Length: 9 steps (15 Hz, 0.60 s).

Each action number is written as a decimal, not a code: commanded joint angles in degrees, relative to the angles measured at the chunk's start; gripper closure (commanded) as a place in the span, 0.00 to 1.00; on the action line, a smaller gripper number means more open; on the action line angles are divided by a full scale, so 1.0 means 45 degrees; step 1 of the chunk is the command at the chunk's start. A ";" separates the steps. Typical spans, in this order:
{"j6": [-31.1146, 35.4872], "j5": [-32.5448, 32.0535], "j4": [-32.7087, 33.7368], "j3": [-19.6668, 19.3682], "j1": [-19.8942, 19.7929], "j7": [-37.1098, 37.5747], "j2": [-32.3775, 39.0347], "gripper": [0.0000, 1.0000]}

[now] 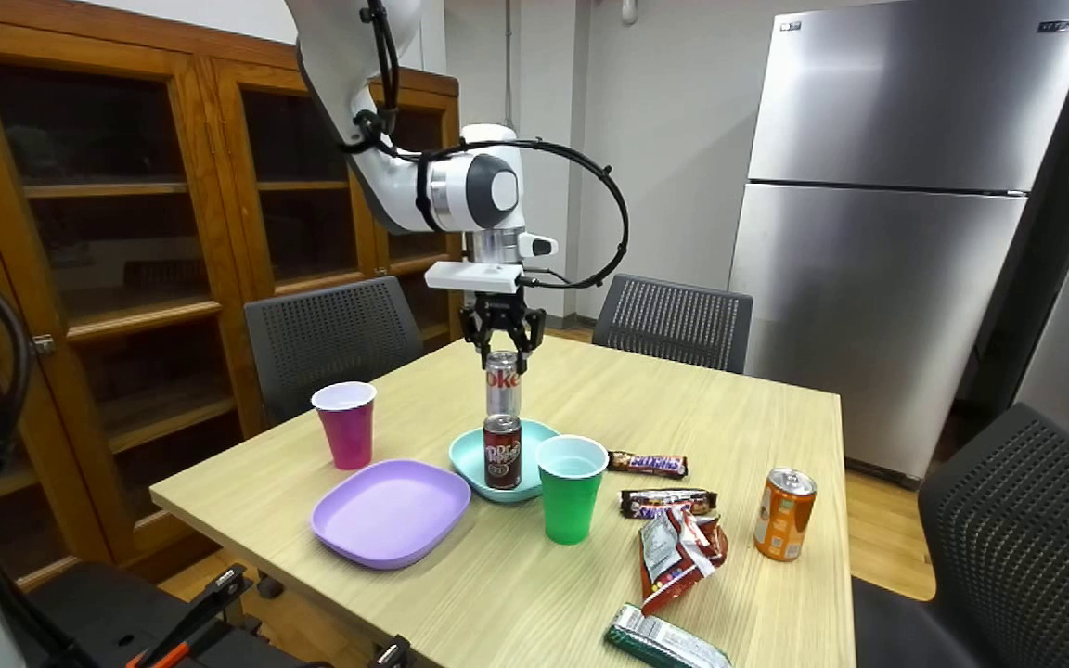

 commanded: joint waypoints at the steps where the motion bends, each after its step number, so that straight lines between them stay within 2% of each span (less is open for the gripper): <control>1: 0.0311 -0.0494 -0.0796 0.0283 -0.0150 -0.0401 -0.0408 0.62; 9: 0.0500 -0.1484 -0.1133 0.0271 0.0183 -0.0074 0.0071 0.62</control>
